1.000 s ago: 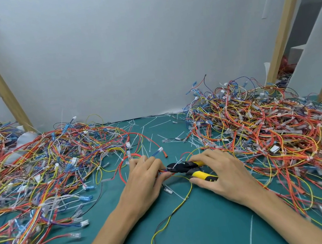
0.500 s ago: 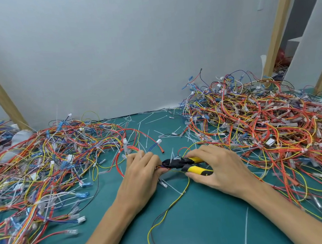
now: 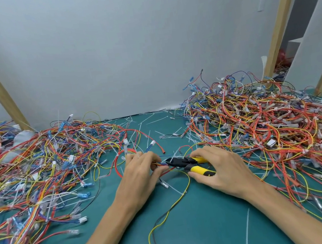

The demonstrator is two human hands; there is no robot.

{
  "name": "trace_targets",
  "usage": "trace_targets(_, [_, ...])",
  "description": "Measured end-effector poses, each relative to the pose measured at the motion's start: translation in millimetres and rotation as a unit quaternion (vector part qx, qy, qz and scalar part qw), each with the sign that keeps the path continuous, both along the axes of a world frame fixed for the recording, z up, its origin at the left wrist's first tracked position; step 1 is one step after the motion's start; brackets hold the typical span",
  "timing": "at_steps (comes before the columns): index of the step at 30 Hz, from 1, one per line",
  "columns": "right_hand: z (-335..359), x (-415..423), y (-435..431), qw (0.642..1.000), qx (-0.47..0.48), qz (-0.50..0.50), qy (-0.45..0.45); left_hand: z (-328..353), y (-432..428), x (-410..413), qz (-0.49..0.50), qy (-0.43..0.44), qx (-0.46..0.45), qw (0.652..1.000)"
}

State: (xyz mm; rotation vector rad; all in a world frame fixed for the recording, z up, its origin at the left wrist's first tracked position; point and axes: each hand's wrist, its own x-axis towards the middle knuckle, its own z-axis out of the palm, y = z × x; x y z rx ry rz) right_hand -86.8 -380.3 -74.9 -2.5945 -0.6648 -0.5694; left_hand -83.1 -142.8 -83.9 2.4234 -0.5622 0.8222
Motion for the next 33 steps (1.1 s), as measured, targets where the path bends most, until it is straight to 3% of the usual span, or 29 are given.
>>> trace_targets(4, [-1,-2,1,1.000,-0.012,0.004,-0.004,-2,1,0,-0.004,0.046,-0.039,0.998])
trace_targets(10, [1,-2,3,1.000,-0.011,0.003,-0.019,-6,1,1,-0.005,0.040,-0.034,0.999])
trace_targets(19, [-1,-1,6,0.999,-0.015,-0.008,-0.027,-9,1,6,0.069,-0.067,0.135,0.986])
trace_targets(24, [-1,-3,6,0.999,-0.046,-0.012,-0.008,-10,-1,7,0.088,-0.080,0.140,0.983])
trace_targets(33, [2,-9,7,0.998,-0.043,-0.010,0.041,-6,0,9,0.052,-0.192,0.167,0.966])
